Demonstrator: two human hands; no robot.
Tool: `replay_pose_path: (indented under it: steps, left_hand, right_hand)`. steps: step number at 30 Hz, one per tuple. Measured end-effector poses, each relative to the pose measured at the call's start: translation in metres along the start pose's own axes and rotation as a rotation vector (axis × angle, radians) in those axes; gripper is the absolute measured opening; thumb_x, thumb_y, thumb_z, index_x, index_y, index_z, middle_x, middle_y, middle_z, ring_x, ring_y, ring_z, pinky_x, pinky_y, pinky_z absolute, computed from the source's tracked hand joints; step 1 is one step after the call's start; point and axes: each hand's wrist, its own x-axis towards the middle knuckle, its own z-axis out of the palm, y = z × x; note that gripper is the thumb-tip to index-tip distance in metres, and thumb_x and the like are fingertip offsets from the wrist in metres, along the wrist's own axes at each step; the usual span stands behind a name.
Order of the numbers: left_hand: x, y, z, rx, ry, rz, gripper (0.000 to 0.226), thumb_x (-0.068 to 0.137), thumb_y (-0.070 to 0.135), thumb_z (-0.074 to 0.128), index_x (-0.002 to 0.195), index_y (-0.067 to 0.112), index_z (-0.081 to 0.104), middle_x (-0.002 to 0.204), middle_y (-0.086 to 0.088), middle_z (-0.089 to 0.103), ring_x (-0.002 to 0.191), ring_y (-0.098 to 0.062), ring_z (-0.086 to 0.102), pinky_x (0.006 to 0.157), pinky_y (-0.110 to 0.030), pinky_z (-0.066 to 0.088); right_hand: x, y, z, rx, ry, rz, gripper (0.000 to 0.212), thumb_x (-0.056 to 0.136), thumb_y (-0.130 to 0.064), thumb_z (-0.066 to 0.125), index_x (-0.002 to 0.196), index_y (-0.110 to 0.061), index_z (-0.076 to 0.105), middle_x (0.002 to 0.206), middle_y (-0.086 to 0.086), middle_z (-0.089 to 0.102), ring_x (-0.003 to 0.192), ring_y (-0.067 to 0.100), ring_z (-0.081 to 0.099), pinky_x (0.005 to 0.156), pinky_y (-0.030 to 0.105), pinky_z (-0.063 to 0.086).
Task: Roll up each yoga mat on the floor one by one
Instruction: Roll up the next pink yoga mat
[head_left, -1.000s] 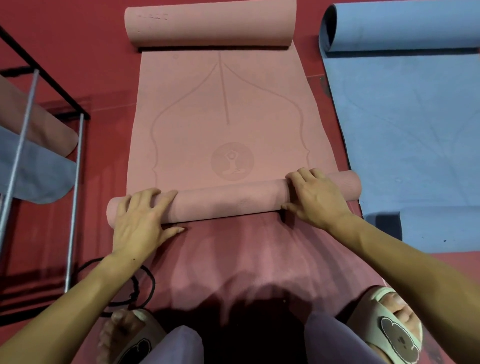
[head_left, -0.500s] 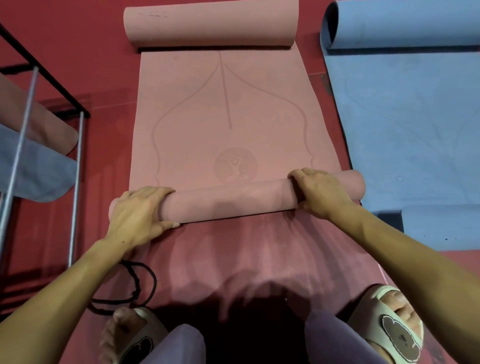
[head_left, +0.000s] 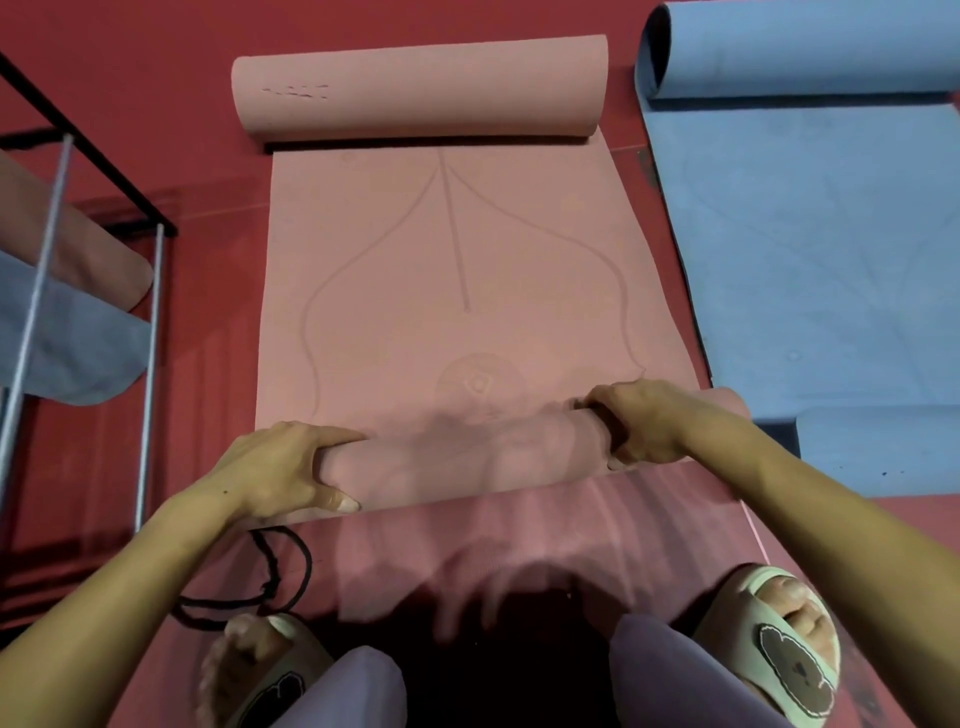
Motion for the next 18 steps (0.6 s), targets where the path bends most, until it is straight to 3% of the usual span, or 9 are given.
replay_pose_path:
  steps: [3, 8, 11, 14, 18]
  left_hand:
    - [-0.001, 0.005, -0.004, -0.019, -0.024, -0.038, 0.080, 0.064, 0.073, 0.081, 0.131, 0.082, 0.036, 0.115, 0.040, 0.060, 0.117, -0.002, 0.059, 0.088, -0.033, 0.049]
    - [0.001, 0.008, 0.001, 0.004, 0.123, -0.107, 0.094, 0.061, 0.070, 0.084, 0.146, 0.059, 0.045, 0.137, 0.026, 0.061, 0.132, -0.015, 0.056, 0.092, -0.042, 0.053]
    - [-0.002, 0.004, 0.007, -0.085, 0.205, -0.143, 0.087, 0.063, 0.064, 0.088, 0.141, 0.054, 0.052, 0.137, 0.028, 0.059, 0.131, -0.015, 0.054, 0.089, -0.045, 0.053]
    - [-0.005, 0.007, 0.012, -0.163, 0.371, -0.188, 0.063, 0.072, 0.052, 0.089, 0.129, 0.048, 0.063, 0.131, 0.023, 0.063, 0.126, -0.018, 0.055, 0.089, -0.047, 0.052]
    - [-0.011, 0.024, 0.027, -0.109, 0.524, -0.140, 0.043, 0.082, 0.034, 0.087, 0.120, 0.043, 0.069, 0.121, 0.018, 0.065, 0.116, -0.020, 0.056, 0.086, -0.044, 0.050]
  right_hand:
    - [0.000, 0.001, -0.002, 0.063, 0.016, 0.014, 0.083, 0.074, -0.031, 0.088, 0.146, -0.028, 0.047, 0.128, 0.001, 0.065, 0.116, 0.027, 0.063, 0.096, 0.041, 0.053]
    - [-0.005, -0.001, 0.000, -0.082, 0.199, 0.066, 0.102, 0.074, -0.043, 0.090, 0.156, -0.035, 0.030, 0.137, 0.005, 0.050, 0.125, 0.032, 0.048, 0.095, 0.044, 0.046]
    - [-0.007, -0.006, -0.004, -0.050, 0.237, 0.058, 0.087, 0.078, -0.034, 0.089, 0.149, -0.033, 0.039, 0.131, 0.005, 0.052, 0.120, 0.030, 0.051, 0.088, 0.043, 0.048]
    - [-0.006, -0.008, -0.009, -0.024, 0.286, 0.034, 0.061, 0.083, -0.022, 0.083, 0.136, -0.028, 0.053, 0.122, 0.003, 0.056, 0.112, 0.028, 0.054, 0.073, 0.038, 0.045]
    - [-0.005, -0.008, -0.015, -0.026, 0.302, 0.034, 0.051, 0.089, -0.018, 0.077, 0.135, -0.028, 0.057, 0.121, 0.007, 0.054, 0.109, 0.030, 0.053, 0.072, 0.038, 0.043]
